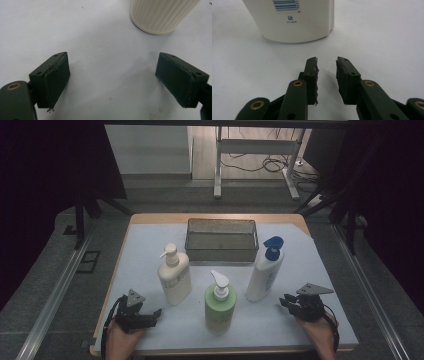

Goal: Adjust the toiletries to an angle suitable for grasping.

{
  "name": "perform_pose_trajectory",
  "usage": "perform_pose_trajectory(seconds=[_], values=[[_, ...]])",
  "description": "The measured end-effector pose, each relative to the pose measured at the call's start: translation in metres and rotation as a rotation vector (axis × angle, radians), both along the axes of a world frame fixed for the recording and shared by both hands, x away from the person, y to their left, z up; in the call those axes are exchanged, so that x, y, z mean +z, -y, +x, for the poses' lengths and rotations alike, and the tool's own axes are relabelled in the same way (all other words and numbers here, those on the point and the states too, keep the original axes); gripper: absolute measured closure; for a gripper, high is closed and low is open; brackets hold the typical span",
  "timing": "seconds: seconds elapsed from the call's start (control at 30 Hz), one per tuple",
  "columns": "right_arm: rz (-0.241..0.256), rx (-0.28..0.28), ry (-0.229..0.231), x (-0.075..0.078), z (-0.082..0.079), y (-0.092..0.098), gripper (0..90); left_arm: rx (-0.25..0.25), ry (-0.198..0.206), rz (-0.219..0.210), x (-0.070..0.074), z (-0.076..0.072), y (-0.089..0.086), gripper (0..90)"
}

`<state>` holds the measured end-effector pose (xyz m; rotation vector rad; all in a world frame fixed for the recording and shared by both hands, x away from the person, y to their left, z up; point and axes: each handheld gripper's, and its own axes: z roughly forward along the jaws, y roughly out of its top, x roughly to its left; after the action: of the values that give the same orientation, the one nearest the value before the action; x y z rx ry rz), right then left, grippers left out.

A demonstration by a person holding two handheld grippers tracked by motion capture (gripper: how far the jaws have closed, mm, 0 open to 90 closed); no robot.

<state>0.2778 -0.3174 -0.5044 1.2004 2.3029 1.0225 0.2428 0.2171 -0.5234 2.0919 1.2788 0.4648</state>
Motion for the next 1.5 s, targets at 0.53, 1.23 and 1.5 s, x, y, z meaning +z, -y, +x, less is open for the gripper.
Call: perform_pose_trajectory(seconds=[0.53, 1.23, 1.5], values=[[0.090, -0.009, -0.030, 0.009, 0.021, -0.010, 89.6, 0.000, 0.000, 0.000, 0.000, 0.000, 0.000, 12.1], [0.094, -0.040, -0.039, 0.002, 0.043, -0.018, 89.6, 0.001, 0.000, -0.001, 0.000, 0.000, 0.000, 12.1], [0.100, -0.048, -0.041, 0.002, 0.048, -0.022, 89.6, 0.001, 0.000, 0.000, 0.000, 0.000, 0.000, 12.1]])
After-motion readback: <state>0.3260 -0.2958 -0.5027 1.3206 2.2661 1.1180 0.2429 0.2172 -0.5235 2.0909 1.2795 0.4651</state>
